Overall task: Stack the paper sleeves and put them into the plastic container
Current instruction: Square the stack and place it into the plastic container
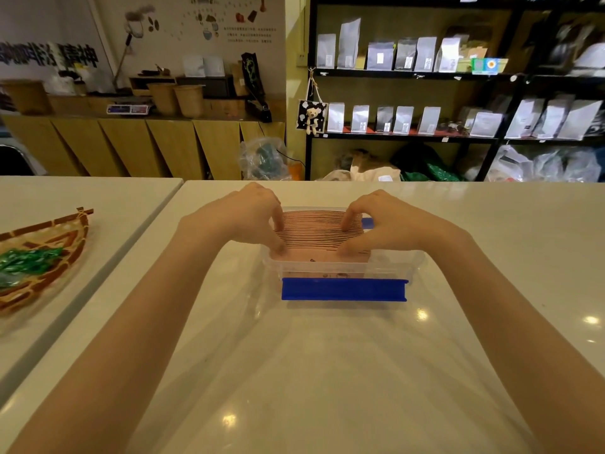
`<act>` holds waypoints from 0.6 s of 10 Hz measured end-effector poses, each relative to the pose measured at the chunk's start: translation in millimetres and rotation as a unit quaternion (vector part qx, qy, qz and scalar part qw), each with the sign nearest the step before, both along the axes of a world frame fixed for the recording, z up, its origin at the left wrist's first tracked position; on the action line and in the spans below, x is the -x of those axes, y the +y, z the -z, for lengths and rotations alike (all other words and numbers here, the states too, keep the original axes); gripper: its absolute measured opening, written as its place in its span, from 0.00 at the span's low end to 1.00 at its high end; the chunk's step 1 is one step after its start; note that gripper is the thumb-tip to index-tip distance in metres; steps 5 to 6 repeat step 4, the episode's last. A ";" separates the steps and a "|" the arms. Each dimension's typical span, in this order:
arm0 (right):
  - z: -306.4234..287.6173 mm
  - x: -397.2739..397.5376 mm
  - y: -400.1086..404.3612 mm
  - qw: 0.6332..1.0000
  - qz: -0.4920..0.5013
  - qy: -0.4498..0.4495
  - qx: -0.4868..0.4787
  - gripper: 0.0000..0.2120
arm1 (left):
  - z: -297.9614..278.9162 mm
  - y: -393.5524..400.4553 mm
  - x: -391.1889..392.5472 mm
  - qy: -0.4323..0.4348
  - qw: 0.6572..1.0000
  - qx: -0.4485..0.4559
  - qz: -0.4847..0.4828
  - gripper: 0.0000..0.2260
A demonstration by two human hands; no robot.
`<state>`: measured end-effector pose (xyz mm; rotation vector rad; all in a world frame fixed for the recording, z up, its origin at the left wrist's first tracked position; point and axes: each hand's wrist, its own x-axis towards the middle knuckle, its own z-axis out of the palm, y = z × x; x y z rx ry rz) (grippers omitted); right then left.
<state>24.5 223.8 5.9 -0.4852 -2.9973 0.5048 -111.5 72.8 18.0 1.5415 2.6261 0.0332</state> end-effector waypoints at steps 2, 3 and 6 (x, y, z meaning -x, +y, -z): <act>-23.2 -15.8 -2.5 0.998 0.002 0.067 -0.018 0.15 | -18.2 -12.0 -5.6 -0.061 0.996 -0.047 0.035 0.15; -46.2 -31.3 -8.0 0.992 -0.003 0.117 -0.052 0.11 | -31.2 -21.8 -11.0 -0.054 0.988 -0.127 0.075 0.12; -78.5 -63.3 -26.9 0.970 -0.007 0.224 -0.097 0.07 | -47.0 -29.8 -24.4 -0.071 0.956 -0.271 0.093 0.09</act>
